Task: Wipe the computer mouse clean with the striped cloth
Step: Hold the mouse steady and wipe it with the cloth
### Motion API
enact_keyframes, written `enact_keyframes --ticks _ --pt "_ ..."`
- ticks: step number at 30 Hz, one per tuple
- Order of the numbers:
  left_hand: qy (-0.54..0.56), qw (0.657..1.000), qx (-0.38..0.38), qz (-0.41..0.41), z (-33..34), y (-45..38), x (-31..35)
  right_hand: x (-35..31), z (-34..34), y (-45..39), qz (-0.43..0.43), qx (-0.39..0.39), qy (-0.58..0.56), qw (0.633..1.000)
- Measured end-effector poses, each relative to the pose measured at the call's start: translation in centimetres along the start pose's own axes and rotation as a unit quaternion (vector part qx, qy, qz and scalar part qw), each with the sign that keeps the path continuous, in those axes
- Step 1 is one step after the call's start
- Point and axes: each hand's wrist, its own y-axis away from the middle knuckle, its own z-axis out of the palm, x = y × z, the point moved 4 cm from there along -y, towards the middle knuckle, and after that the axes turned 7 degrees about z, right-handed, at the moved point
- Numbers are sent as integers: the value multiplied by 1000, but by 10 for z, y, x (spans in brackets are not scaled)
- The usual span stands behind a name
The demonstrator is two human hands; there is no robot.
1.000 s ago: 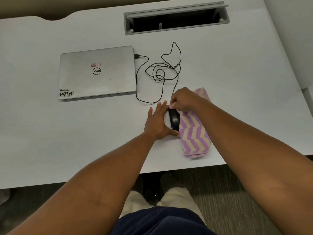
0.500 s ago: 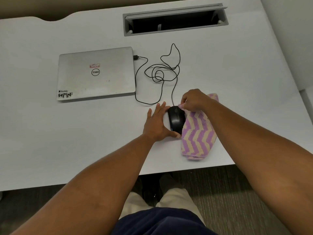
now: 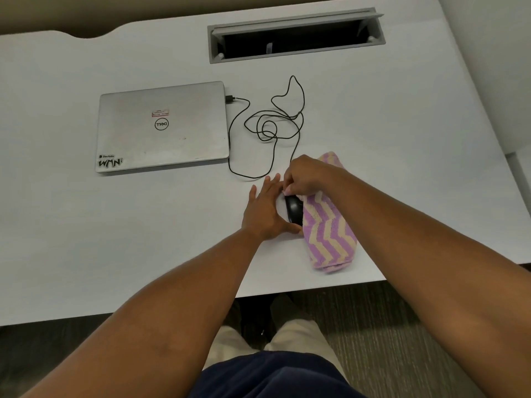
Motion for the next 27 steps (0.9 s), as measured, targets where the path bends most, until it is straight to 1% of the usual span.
enact_keyframes --ticks 2,7,10,12,14,16,18,20,22,25,27 --pt "0 1000 -1 -1 0 0 -1 -3 2 4 -18 -14 -7 1000" --pt "-8 1000 -2 -11 1 0 -2 -15 7 9 -48 -58 36 997" --pt "-20 1000 -5 -18 0 0 -1 -23 12 11 -53 -97 72 991" --pt "-7 1000 -2 -22 -1 2 0 -26 15 11 -51 -118 85 988" --pt "10 1000 4 -27 -3 4 1 -26 16 13 -51 -133 85 986" --pt "3 1000 -4 -21 -4 4 2 -20 16 15 -50 -144 73 986" --pt "-10 1000 -8 -10 -4 3 3 -7 14 16 -31 -151 24 988" --pt "-14 1000 -8 -9 -3 2 2 6 10 17 -12 -147 -18 989" --pt "-18 1000 -8 -11 -2 2 1 19 6 16 7 -126 -48 991" --pt "-19 1000 -6 -9 -1 2 0 32 1 11 31 -72 -105 991" --pt "-18 1000 -5 -7 -1 2 0 37 0 7 42 -20 -123 991"
